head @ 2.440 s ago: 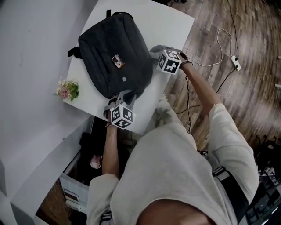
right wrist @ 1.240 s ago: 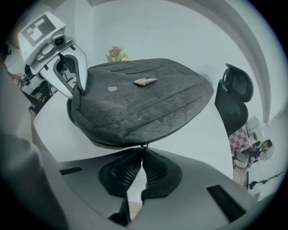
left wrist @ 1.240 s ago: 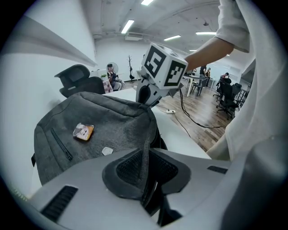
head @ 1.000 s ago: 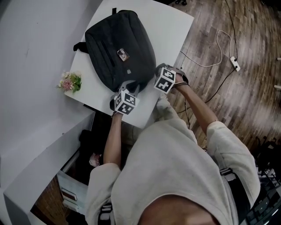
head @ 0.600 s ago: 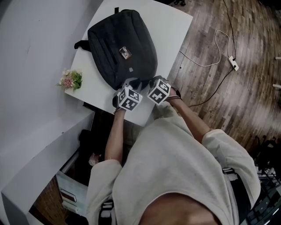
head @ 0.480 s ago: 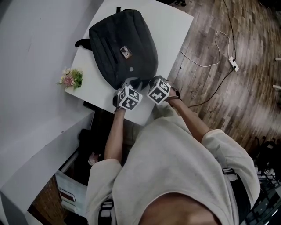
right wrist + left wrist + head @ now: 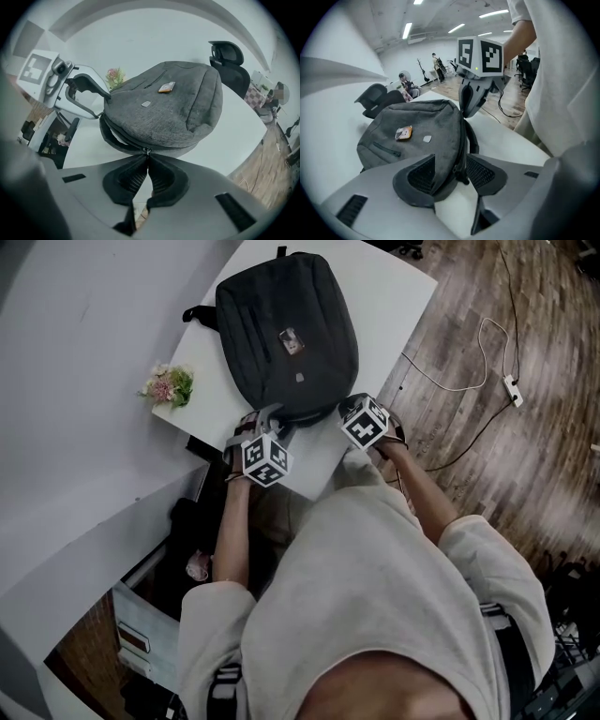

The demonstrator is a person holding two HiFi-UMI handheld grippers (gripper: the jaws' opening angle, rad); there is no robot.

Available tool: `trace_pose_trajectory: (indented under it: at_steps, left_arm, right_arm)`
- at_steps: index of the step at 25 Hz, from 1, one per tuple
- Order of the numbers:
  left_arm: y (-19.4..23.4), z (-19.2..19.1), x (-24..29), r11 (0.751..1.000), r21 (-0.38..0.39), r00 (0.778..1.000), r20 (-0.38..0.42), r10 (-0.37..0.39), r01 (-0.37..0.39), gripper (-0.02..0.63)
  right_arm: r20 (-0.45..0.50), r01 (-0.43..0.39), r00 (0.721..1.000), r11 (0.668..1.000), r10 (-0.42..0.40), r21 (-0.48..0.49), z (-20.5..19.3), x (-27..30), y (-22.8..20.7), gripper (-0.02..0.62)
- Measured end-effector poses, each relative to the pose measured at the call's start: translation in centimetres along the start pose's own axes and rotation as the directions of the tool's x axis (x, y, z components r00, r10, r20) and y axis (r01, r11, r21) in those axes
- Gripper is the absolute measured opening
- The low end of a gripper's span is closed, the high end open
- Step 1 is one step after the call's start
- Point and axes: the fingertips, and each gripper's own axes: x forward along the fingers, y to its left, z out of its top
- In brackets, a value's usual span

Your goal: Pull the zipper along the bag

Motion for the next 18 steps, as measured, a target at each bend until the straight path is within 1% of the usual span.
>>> trace_pose_trajectory:
  at_steps: [2, 3, 5, 6, 7, 9, 11, 14, 18]
  left_arm:
    - [0.8, -2.5, -0.4, 1.0, 0.01, 0.999, -0.05, 0.02, -0.02, 0.223]
    - [1.2, -3.4, -0.6, 0.999, 0.037, 0.997, -0.072, 0.032, -0.029, 0.222]
    - [1.8, -4.2, -0.5, 0.99, 0.131, 0.993, -0.099, 0.058, -0.044, 0.204]
    - [1.9, -4.2, -0.4, 0.982, 0.185, 0.991, -0.113, 0.067, -0.045, 0.171]
    - [1.9, -4.2, -0.2, 0.973, 0.228, 0.989, -0.128, 0.069, -0.039, 0.163]
    - [2.0, -4.1, 0.1, 0.964, 0.267, 0.988, -0.144, 0.064, -0.023, 0.158]
    - [1.8, -3.9, 0.4, 0.964, 0.265, 0.989, -0.141, 0.054, -0.015, 0.147]
    - [1.3, -2.8, 0.9, 0.97, 0.243, 0.992, -0.115, 0.043, -0.014, 0.126]
    - [0.3, 0.1, 2.2, 0.98, 0.196, 0.998, -0.061, 0.034, -0.022, 0.109]
  right_arm:
    - [0.004, -0.008, 1.0, 1.0, 0.008, -0.003, -0.1, 0.1, 0.1, 0.02]
    - [0.006, -0.012, 1.0, 1.0, 0.012, -0.005, -0.2, 0.1, 0.1, 0.02]
    - [0.004, -0.013, 1.0, 1.0, 0.013, -0.012, -0.3, 0.0, 0.1, 0.02]
    - [0.001, -0.012, 1.0, 1.0, 0.012, -0.016, -0.3, 0.0, 0.1, 0.02]
    - [-0.001, -0.012, 1.0, 1.0, 0.012, -0.02, -0.4, 0.0, 0.1, 0.02]
    - [-0.002, -0.012, 1.0, 1.0, 0.012, -0.025, -0.3, 0.1, -0.1, 0.02]
    - [-0.006, -0.009, 1.0, 0.999, 0.009, -0.031, -0.3, -0.1, -0.4, 0.02]
    - [-0.021, 0.01, 1.0, 0.999, -0.011, -0.04, -0.7, -0.4, -1.7, 0.02]
    - [-0.046, 0.066, 0.997, 0.997, -0.068, -0.044, -1.5, -1.3, -5.1, 0.02]
